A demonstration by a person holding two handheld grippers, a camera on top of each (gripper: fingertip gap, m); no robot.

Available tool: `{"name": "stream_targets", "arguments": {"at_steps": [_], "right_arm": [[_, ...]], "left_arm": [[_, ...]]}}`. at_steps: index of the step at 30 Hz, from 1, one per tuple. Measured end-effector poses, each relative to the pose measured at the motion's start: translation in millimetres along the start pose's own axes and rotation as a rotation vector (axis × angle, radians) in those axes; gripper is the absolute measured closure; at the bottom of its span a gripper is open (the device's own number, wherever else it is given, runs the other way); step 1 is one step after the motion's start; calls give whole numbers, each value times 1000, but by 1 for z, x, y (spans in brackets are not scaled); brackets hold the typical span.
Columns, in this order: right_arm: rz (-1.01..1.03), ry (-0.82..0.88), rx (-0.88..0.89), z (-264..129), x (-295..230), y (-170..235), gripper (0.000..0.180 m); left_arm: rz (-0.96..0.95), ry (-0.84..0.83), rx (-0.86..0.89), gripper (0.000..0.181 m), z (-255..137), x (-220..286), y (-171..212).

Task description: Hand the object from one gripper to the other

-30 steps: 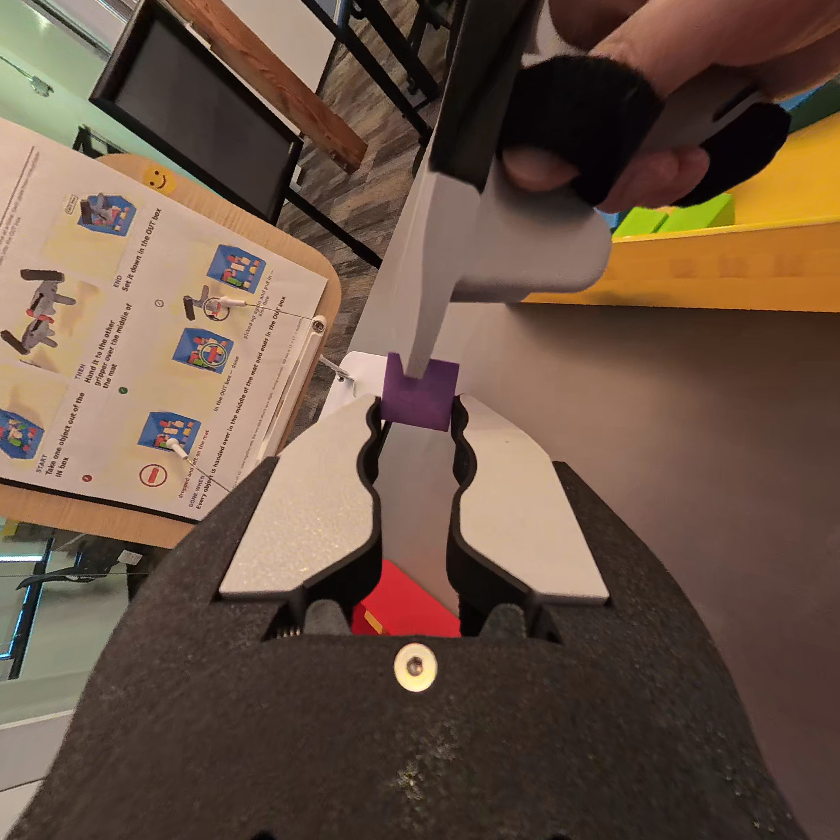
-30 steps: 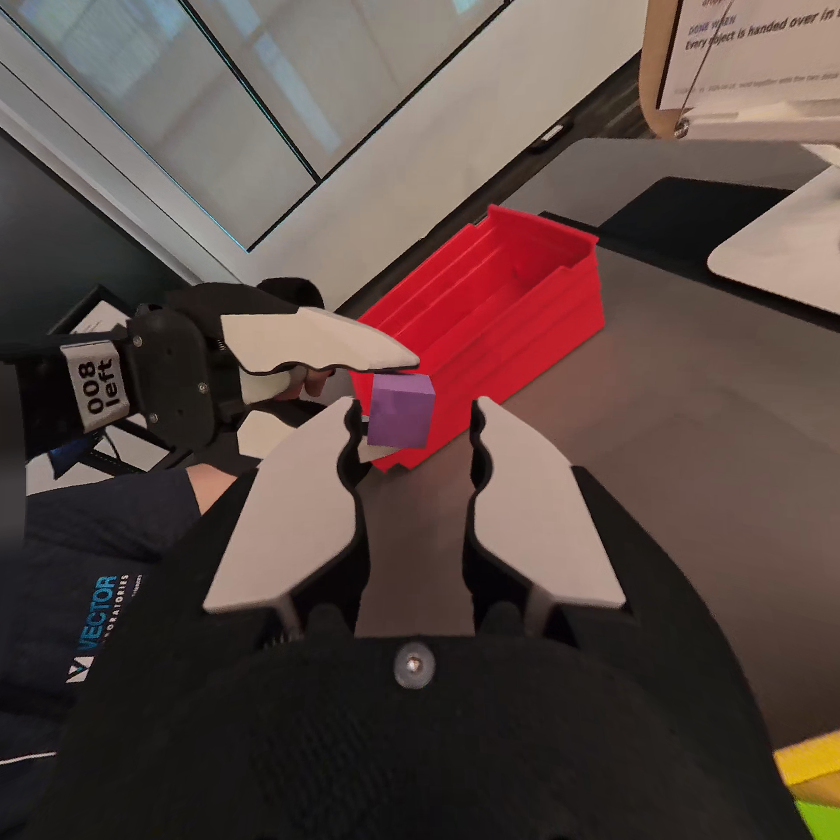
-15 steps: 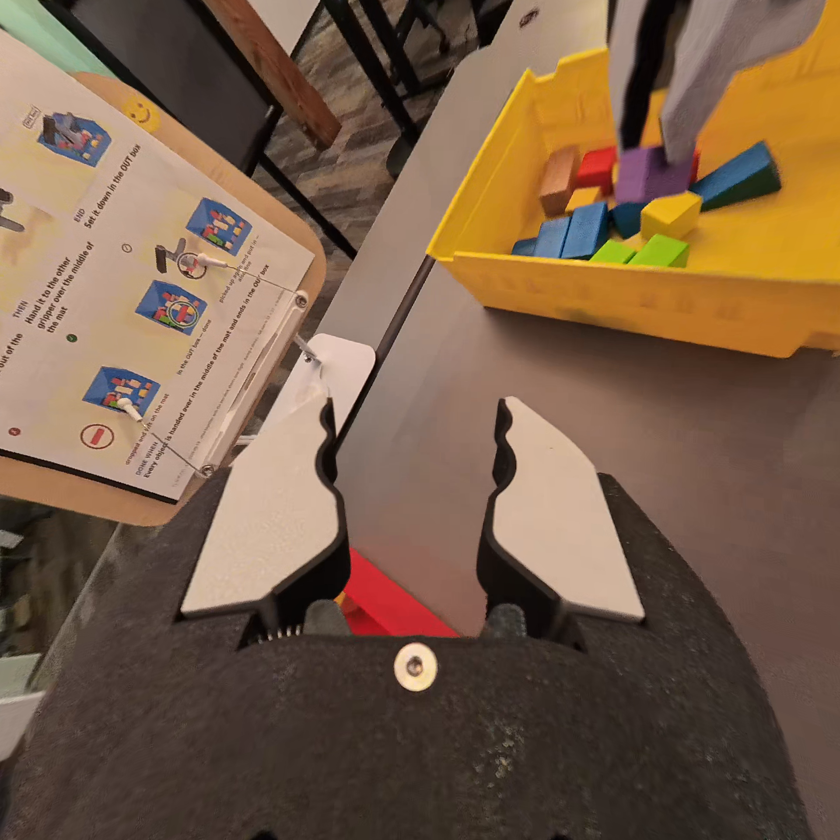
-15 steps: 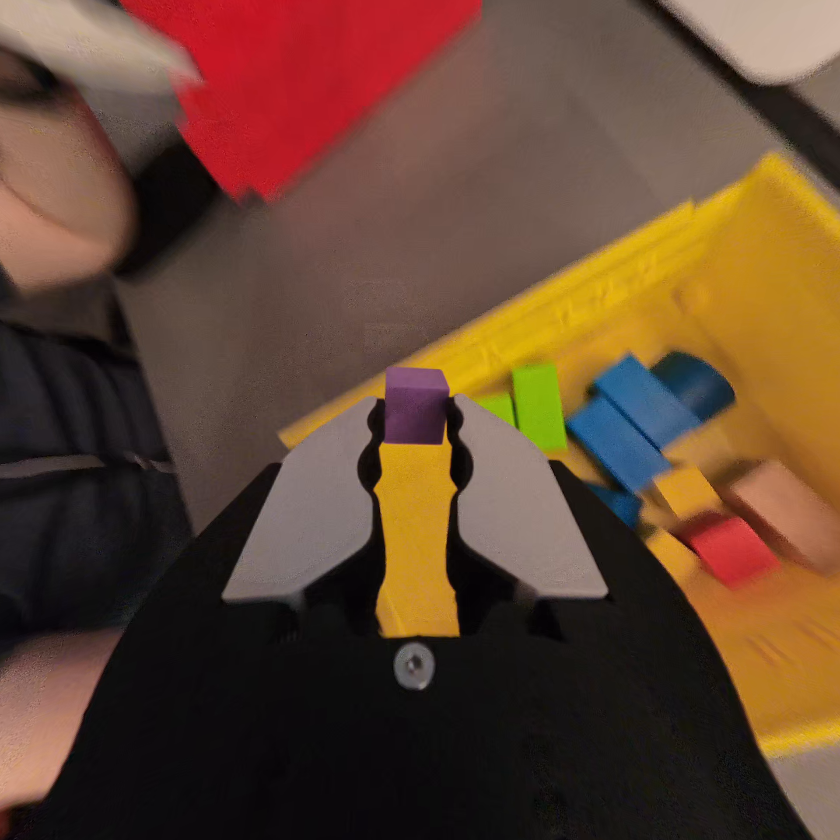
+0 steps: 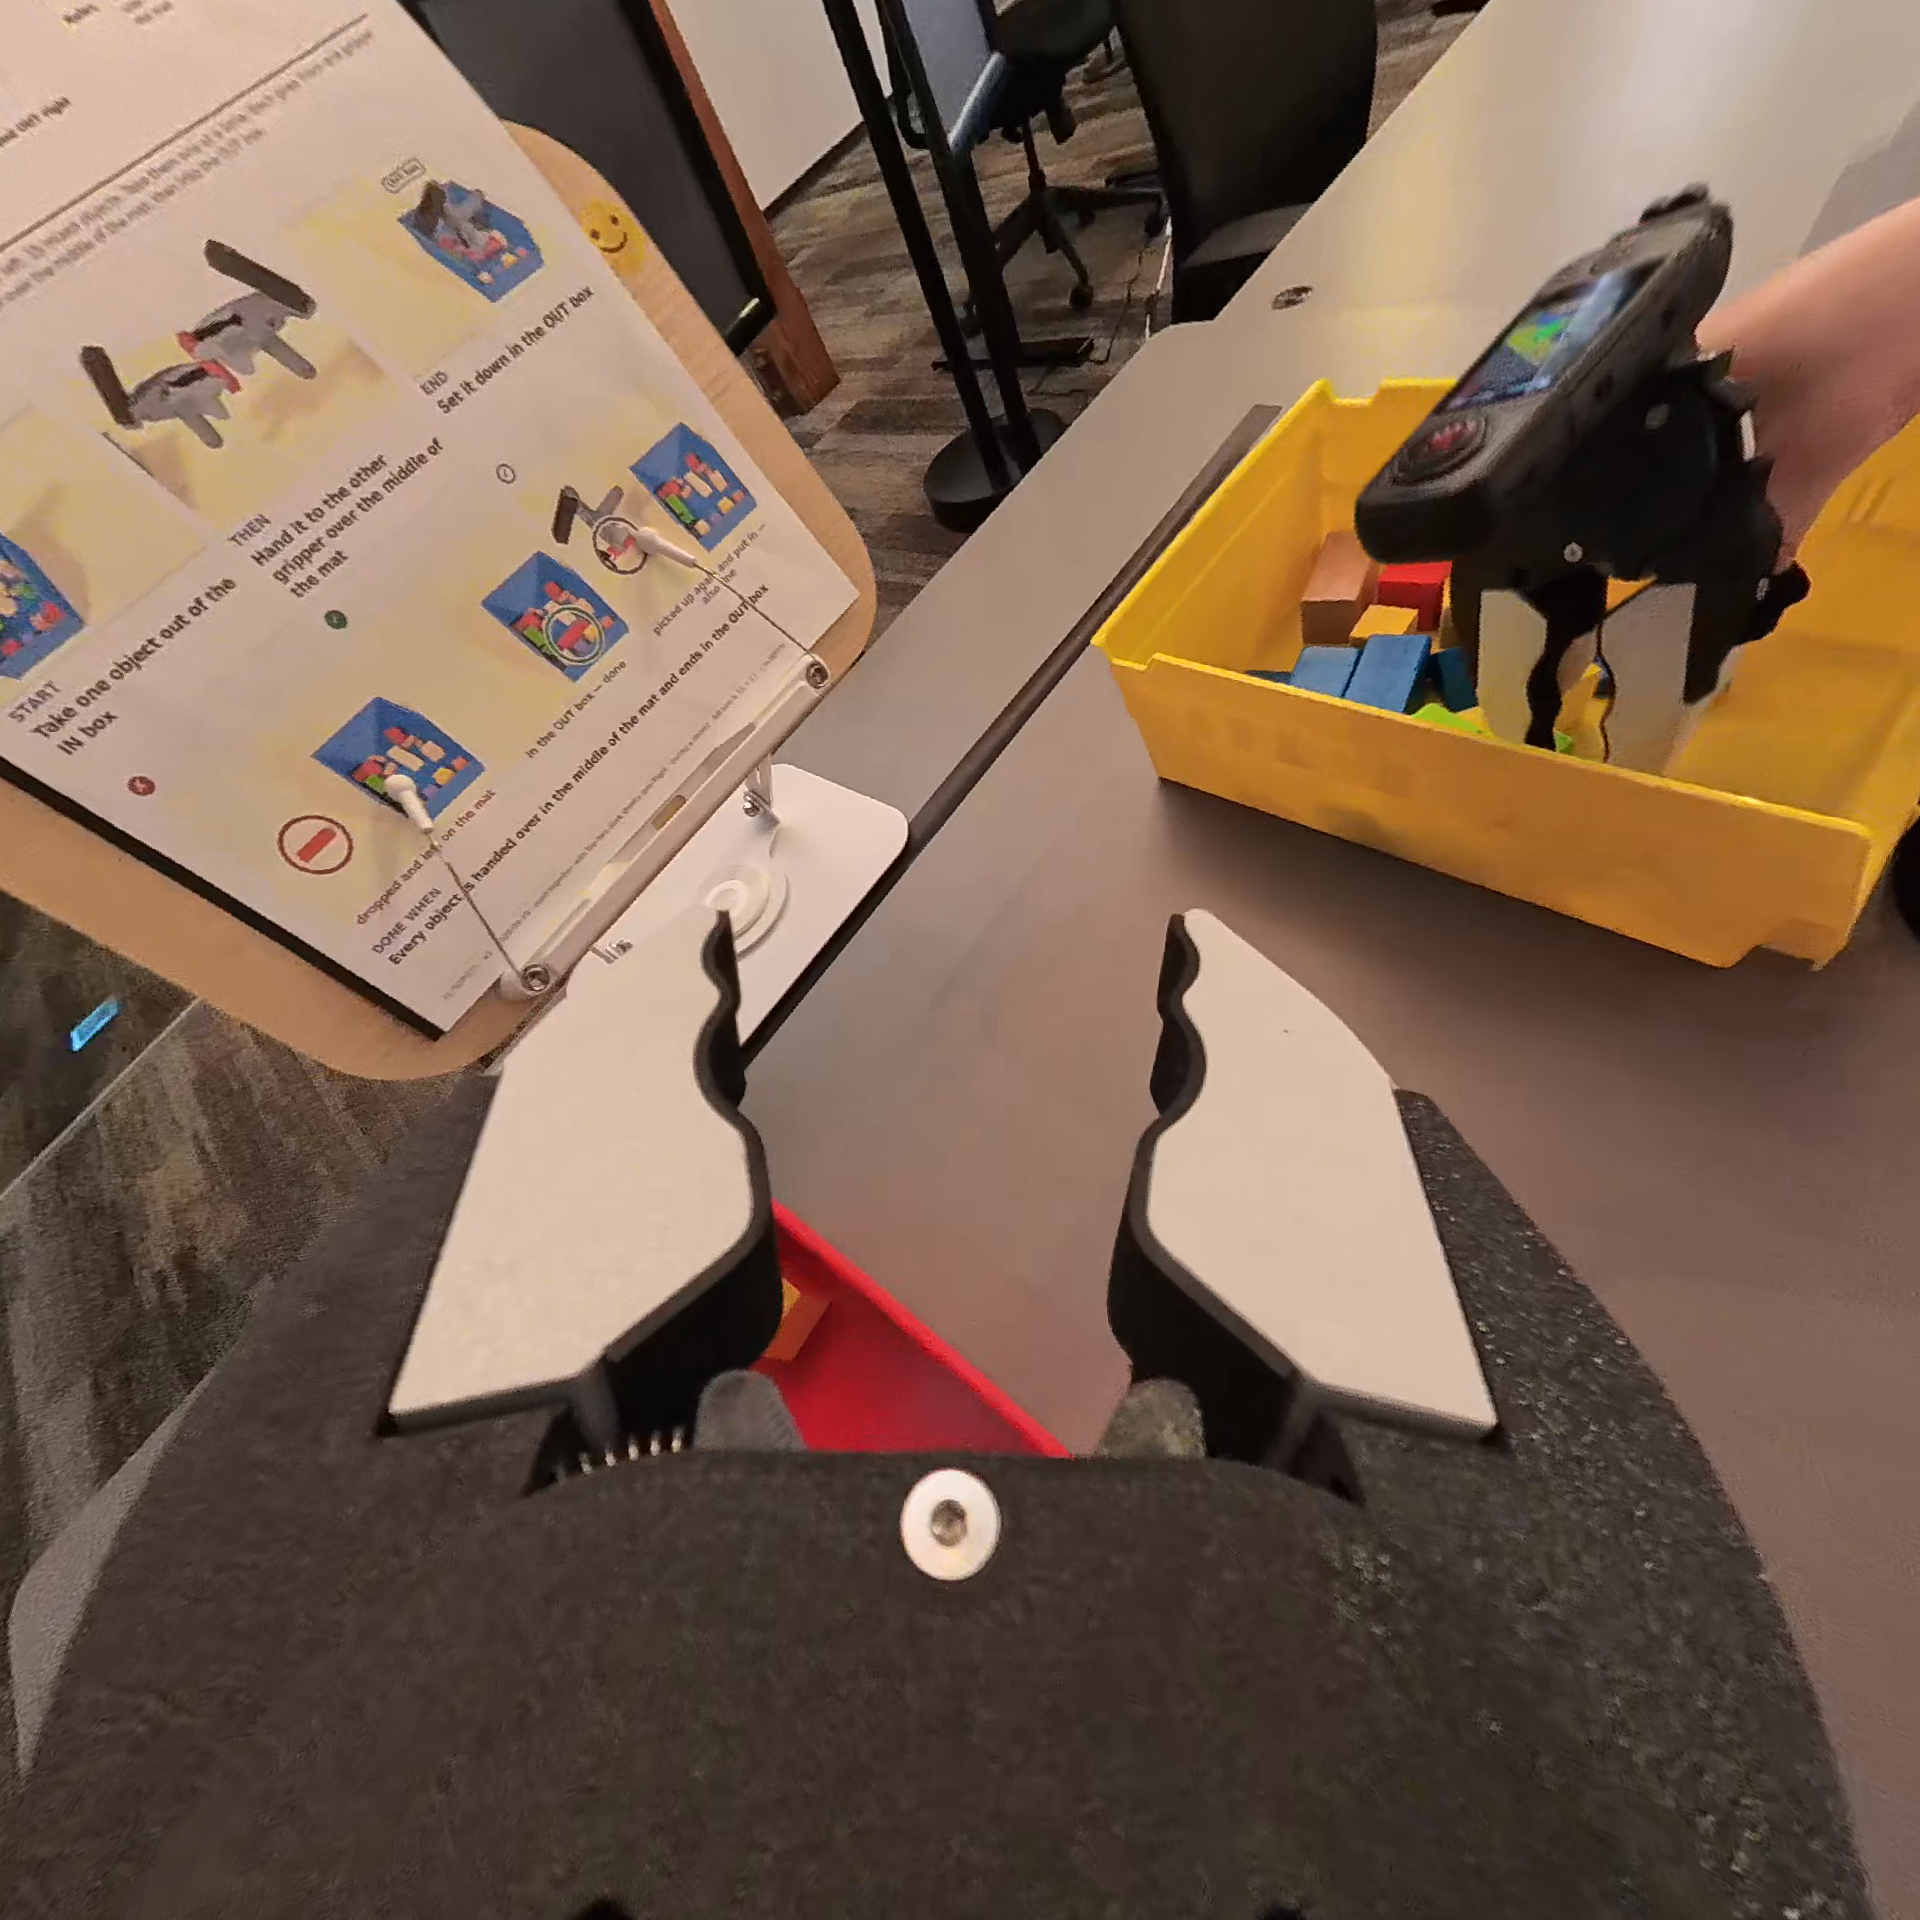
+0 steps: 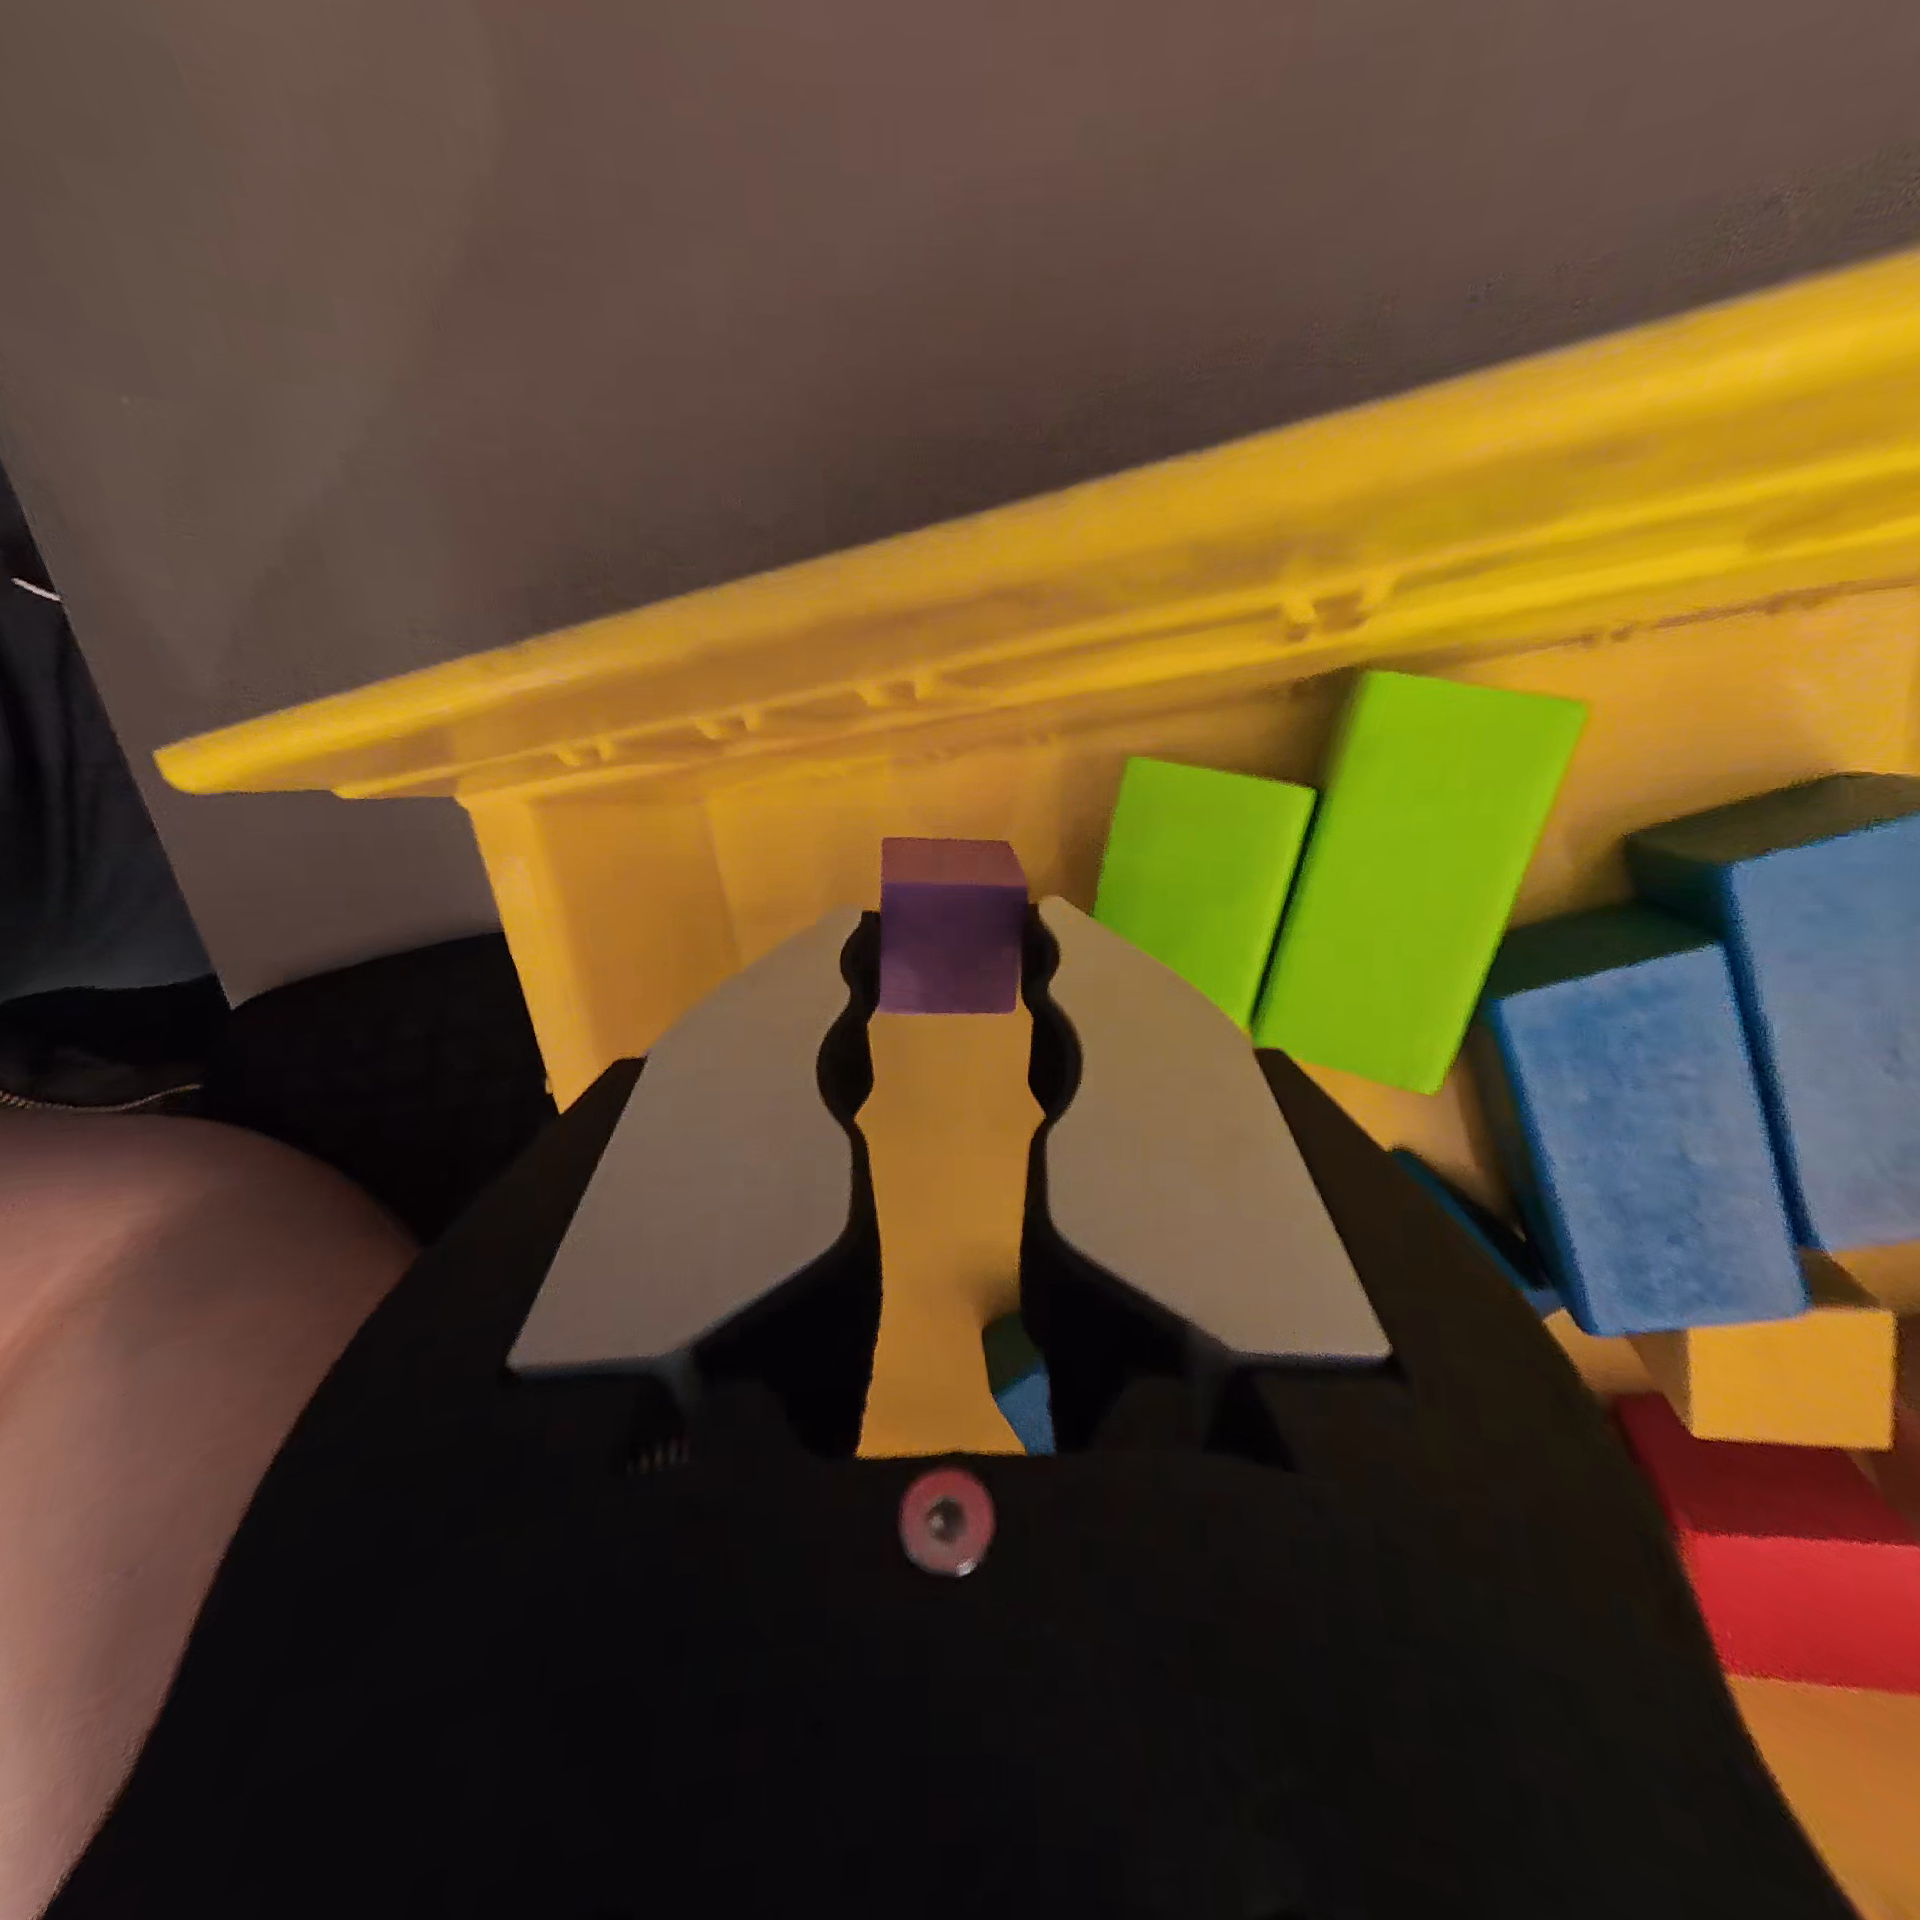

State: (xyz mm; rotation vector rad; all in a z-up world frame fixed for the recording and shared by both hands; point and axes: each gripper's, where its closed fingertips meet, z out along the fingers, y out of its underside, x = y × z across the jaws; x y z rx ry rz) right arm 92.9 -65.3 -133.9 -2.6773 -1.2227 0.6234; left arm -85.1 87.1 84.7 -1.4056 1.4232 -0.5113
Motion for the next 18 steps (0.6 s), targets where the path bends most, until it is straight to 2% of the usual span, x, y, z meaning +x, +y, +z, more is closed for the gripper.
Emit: {"name": "stream_targets", "arguments": {"at_steps": [4,18], "right_arm": [[1,-13,-65,7,-6,4,152],[110,-16,-118,8,-6,13,152]], "left_arm": [[0,-11,3,104,-5,-4,0],[23,-19,-20,105,-7,-2,1]]}}
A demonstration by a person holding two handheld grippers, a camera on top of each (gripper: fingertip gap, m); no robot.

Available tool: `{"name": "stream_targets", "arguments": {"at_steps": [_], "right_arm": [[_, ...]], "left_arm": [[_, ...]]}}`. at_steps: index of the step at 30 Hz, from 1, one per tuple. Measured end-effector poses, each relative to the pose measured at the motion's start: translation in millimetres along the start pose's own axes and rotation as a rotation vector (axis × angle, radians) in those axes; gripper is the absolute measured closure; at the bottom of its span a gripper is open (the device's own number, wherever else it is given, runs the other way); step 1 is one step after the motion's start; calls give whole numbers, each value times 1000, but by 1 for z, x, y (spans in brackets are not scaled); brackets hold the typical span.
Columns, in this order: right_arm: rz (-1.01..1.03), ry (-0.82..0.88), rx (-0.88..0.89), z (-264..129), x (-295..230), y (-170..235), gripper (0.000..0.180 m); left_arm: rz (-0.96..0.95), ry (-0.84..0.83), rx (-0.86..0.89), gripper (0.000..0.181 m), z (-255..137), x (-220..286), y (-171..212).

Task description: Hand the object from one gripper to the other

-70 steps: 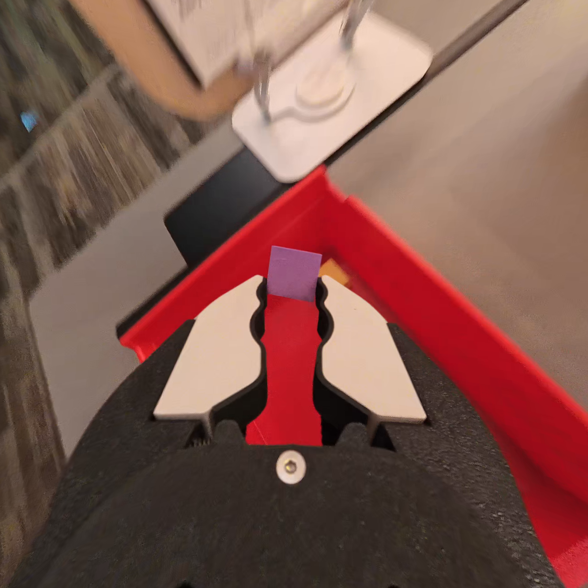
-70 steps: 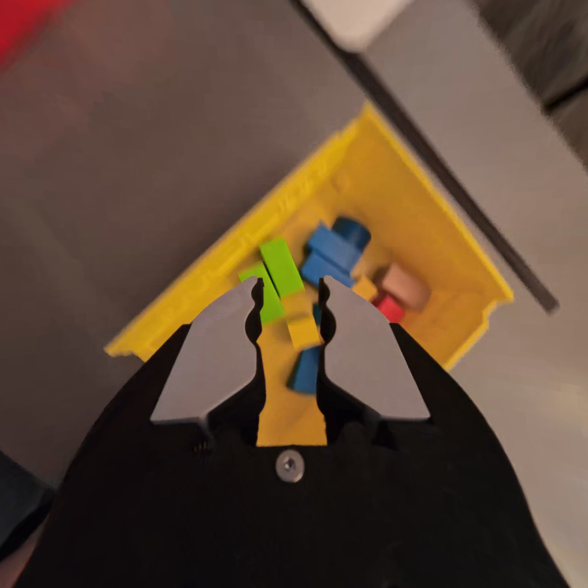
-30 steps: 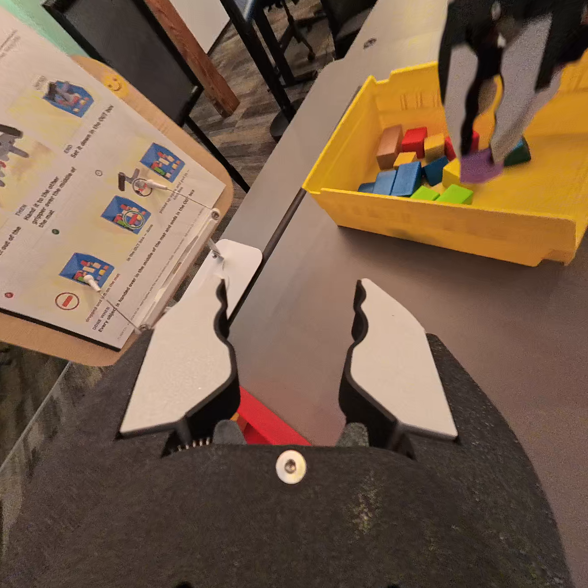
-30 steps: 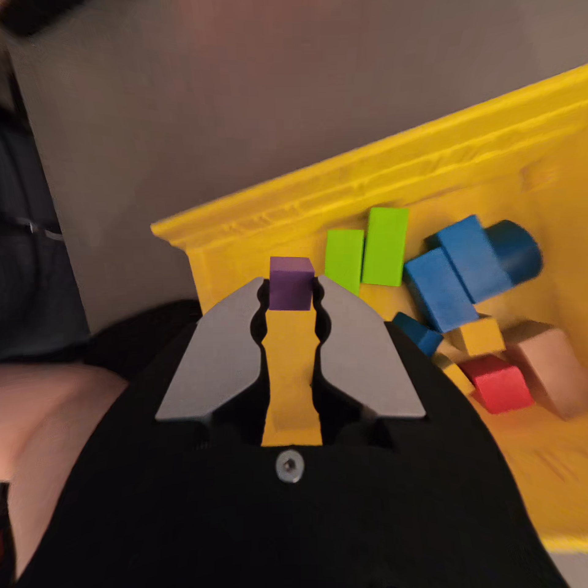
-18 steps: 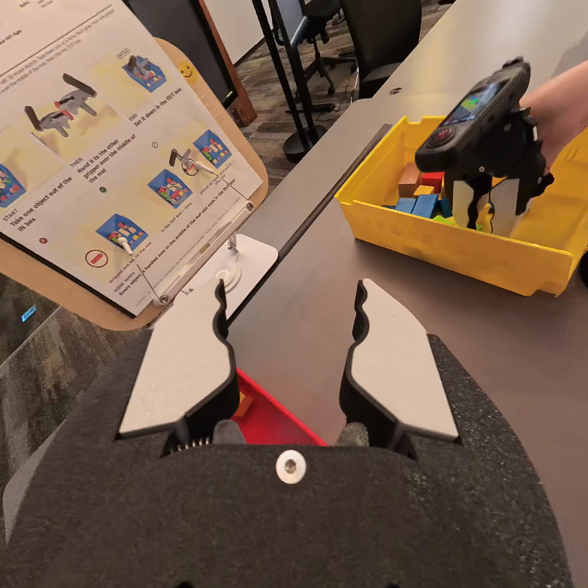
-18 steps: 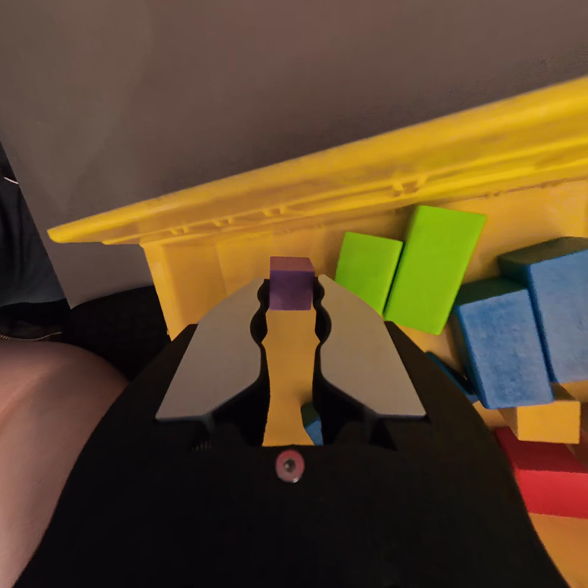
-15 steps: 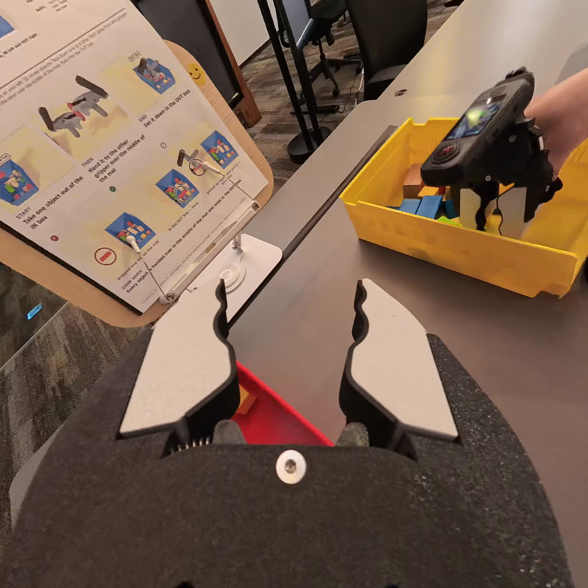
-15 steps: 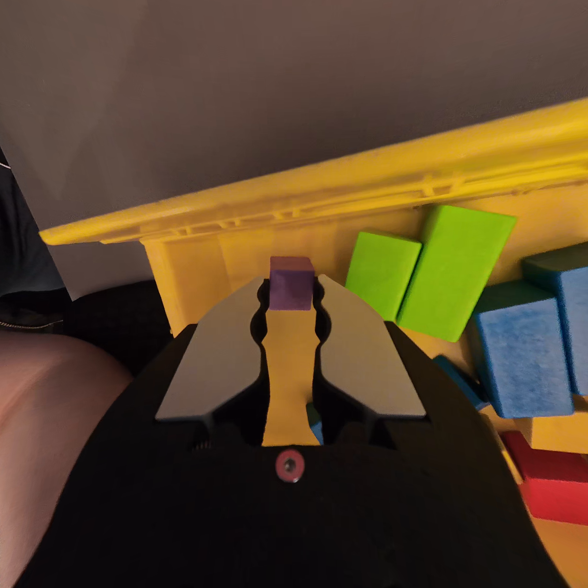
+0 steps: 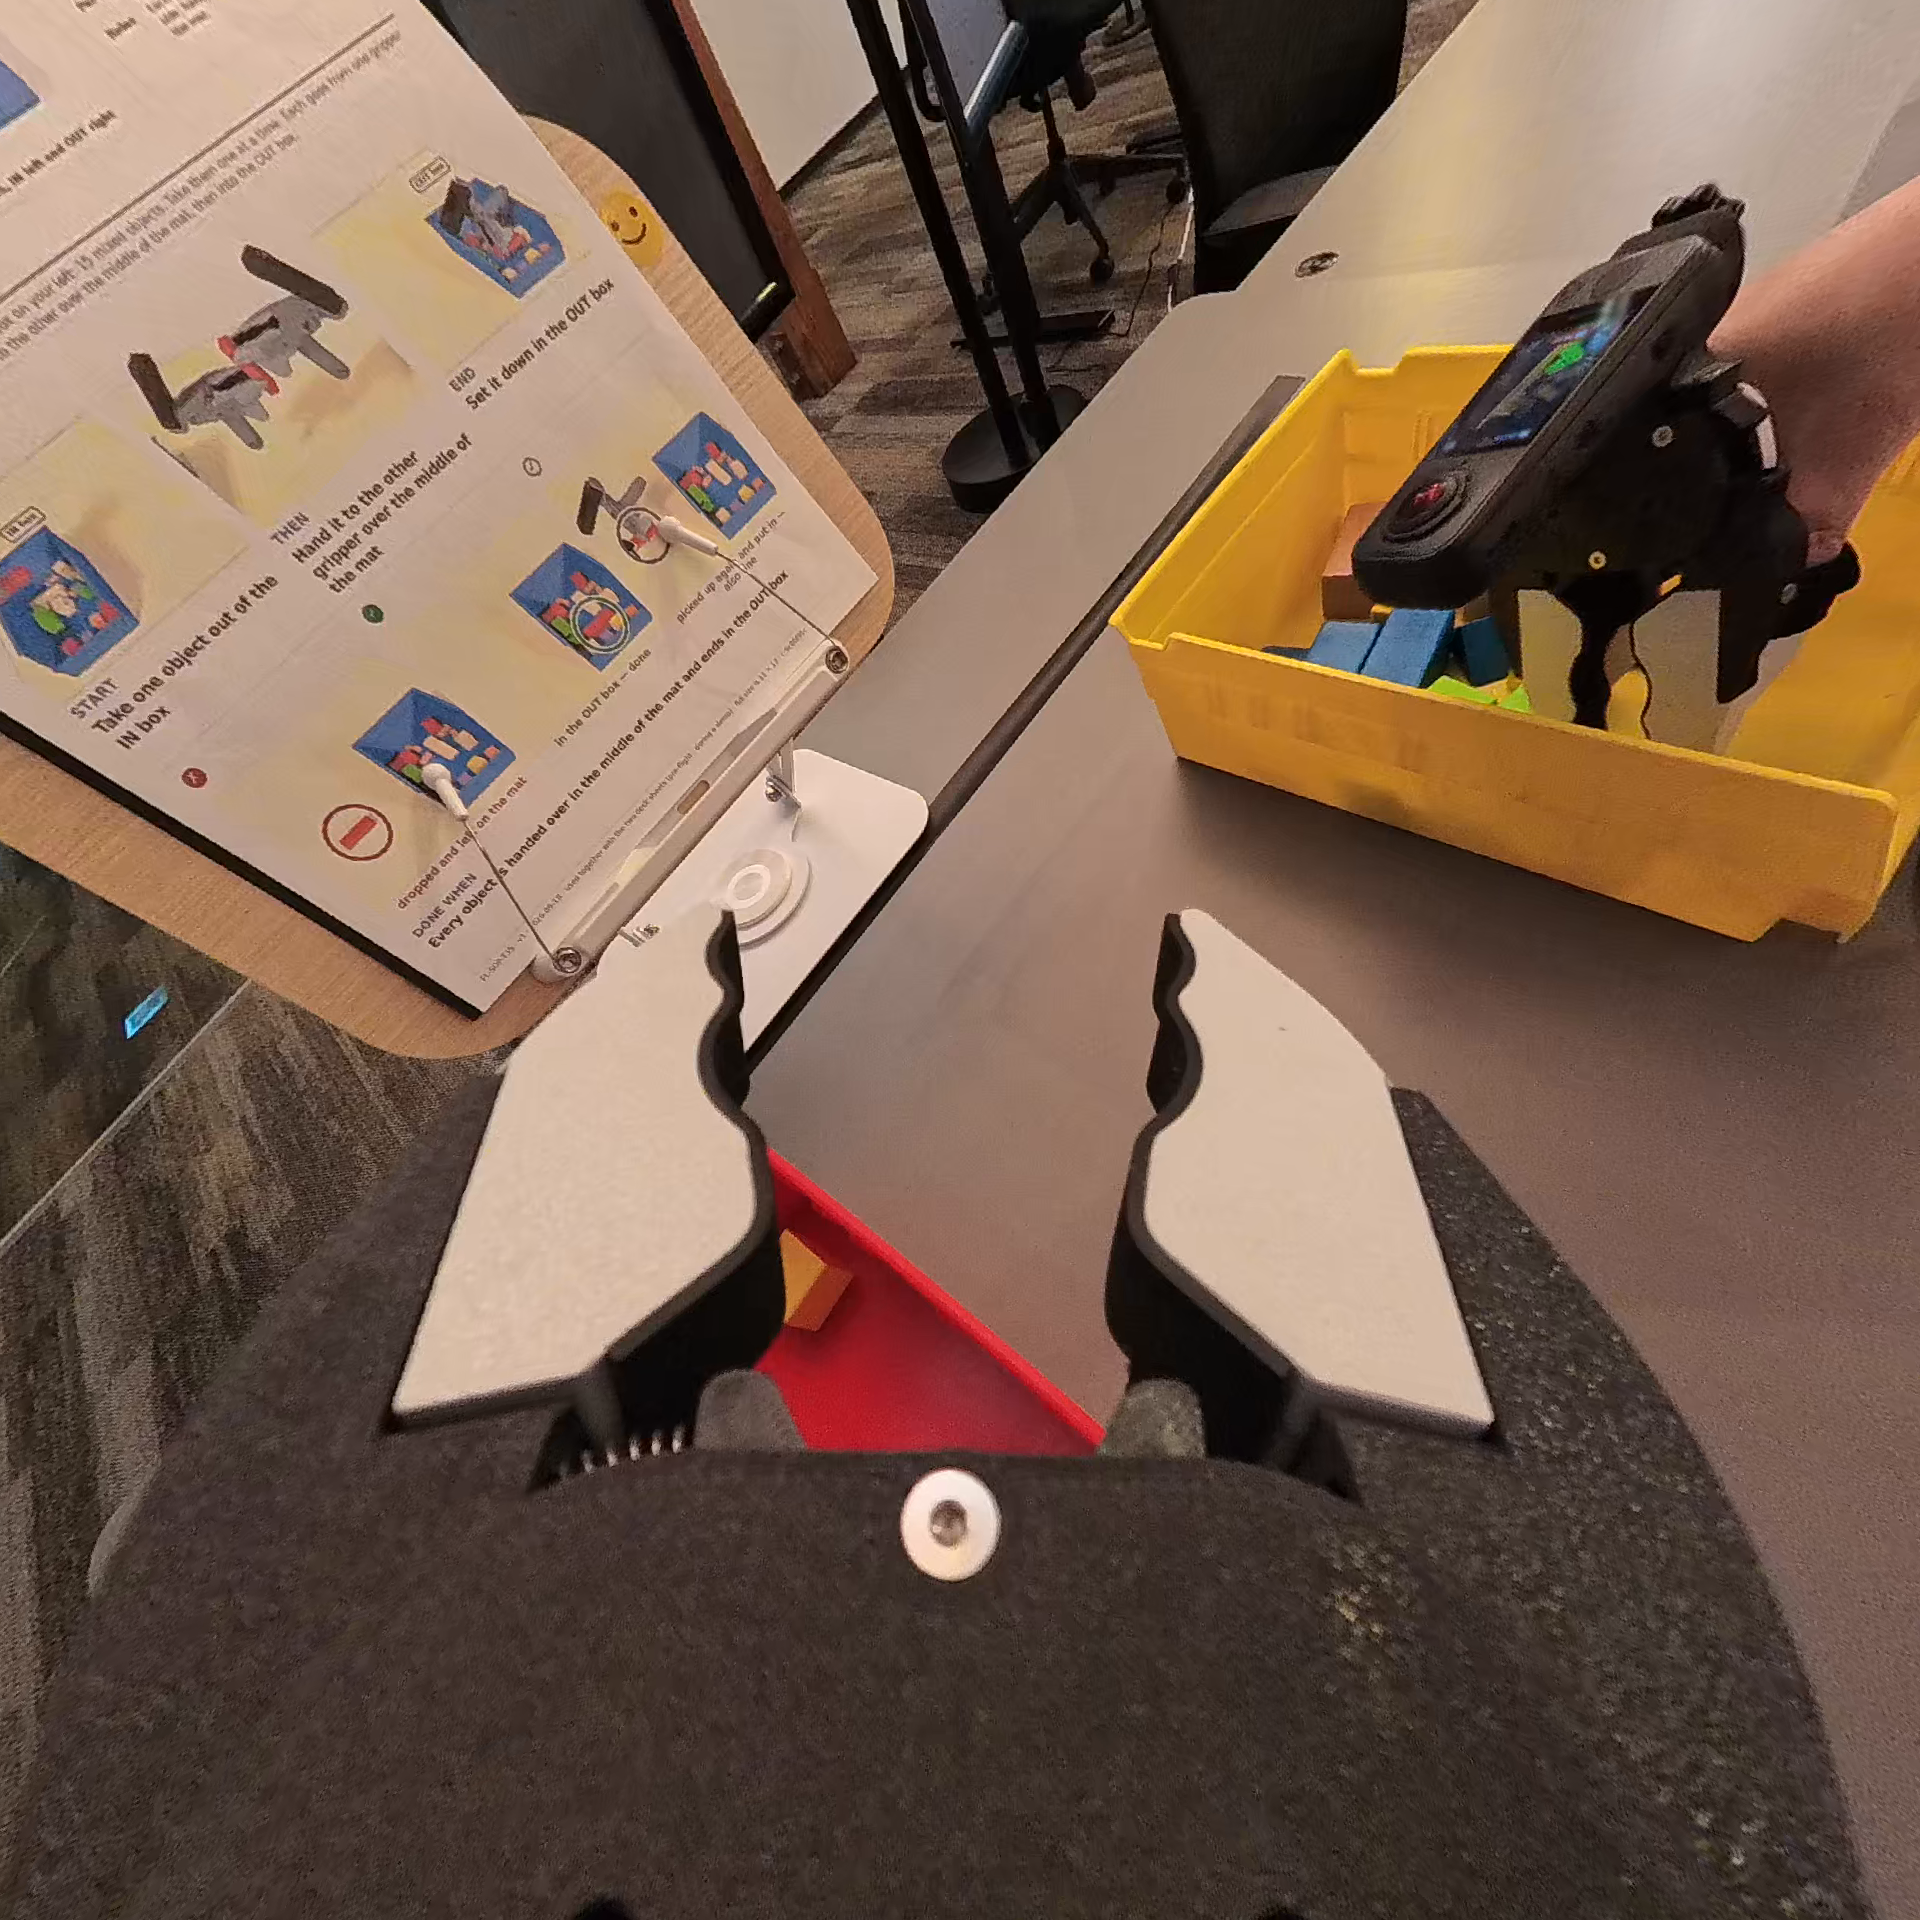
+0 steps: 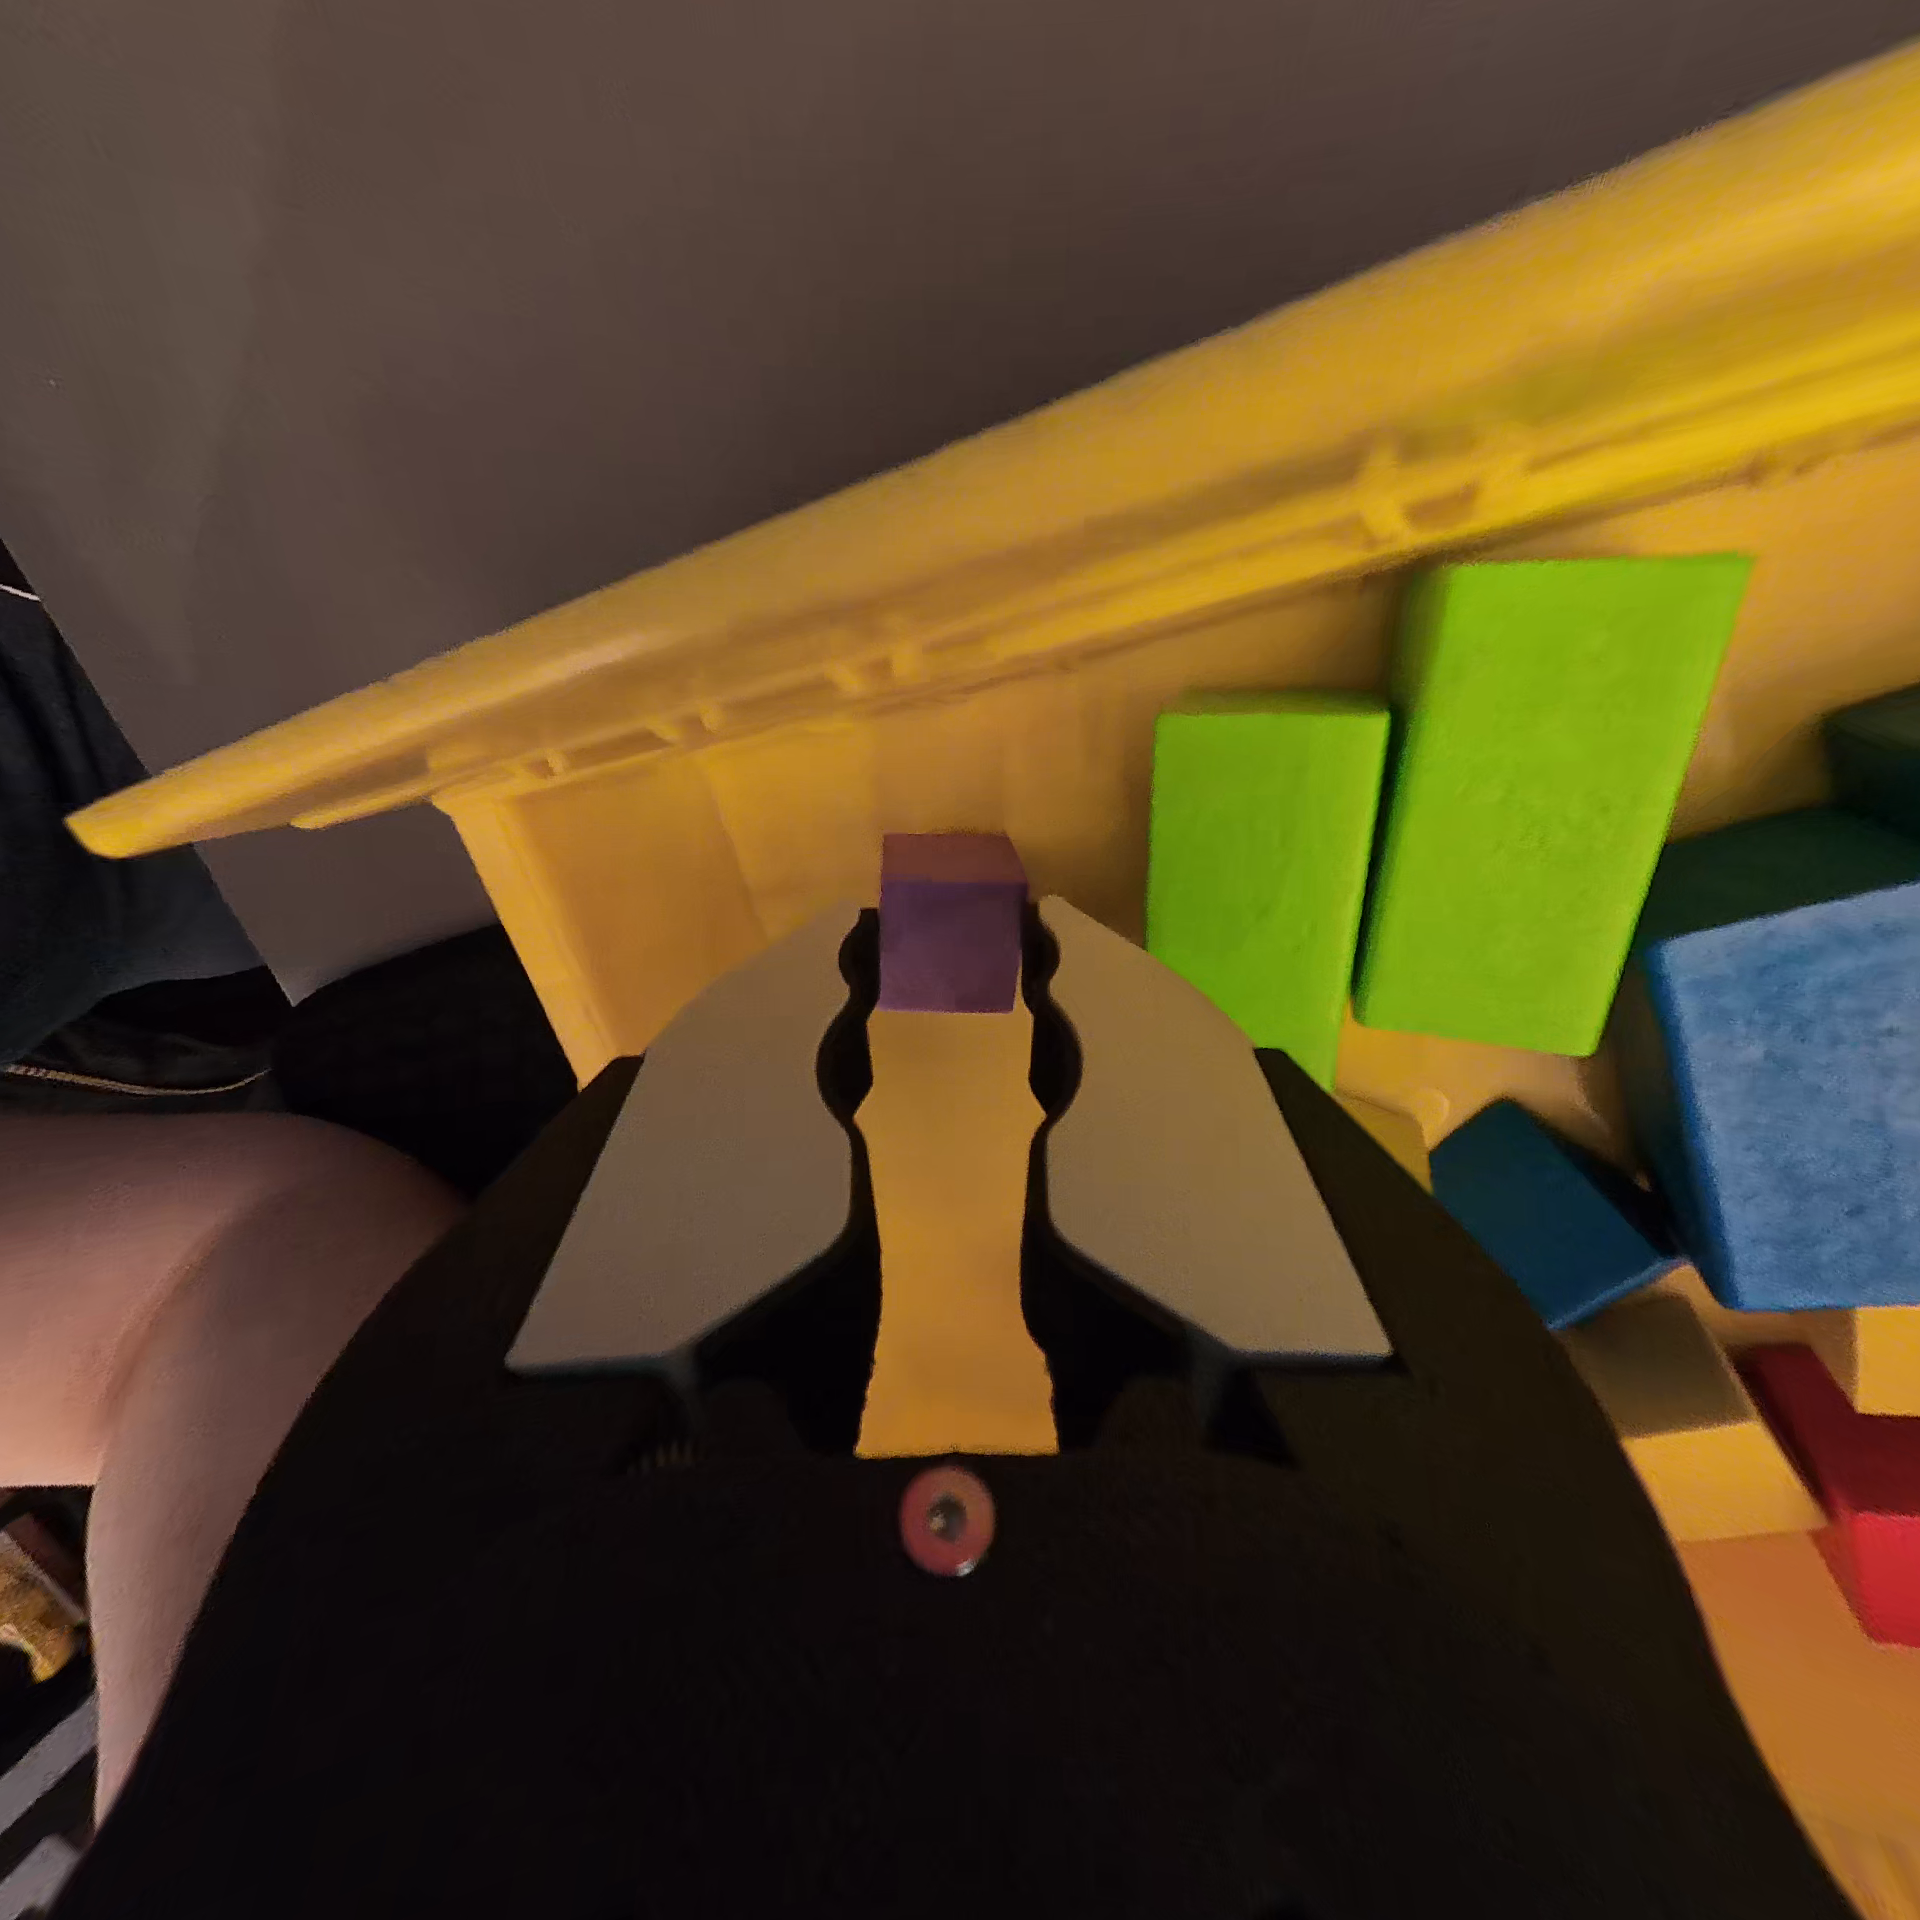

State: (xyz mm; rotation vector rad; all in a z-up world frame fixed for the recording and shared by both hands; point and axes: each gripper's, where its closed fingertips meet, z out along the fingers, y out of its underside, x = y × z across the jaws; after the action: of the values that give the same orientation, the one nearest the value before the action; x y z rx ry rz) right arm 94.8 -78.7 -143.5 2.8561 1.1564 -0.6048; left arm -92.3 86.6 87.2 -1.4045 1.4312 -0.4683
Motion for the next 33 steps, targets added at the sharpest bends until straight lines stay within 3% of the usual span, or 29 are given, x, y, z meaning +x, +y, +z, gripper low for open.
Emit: {"name": "stream_targets", "arguments": {"at_steps": [7,16,25,33], "right_arm": [[190,-48,-17,1,-2,2,152],[449,82,-58,-2,-5,12,153],[850,292,174,-32,26,49,153],[907,380,215,-20,38,55,152]], "left_arm": [[19,-3,-25,104,3,2,3],[21,2,-43,105,4,2,7],[47,3,-63,105,6,7,6],[38,8,-101,106,5,3,15]]}}
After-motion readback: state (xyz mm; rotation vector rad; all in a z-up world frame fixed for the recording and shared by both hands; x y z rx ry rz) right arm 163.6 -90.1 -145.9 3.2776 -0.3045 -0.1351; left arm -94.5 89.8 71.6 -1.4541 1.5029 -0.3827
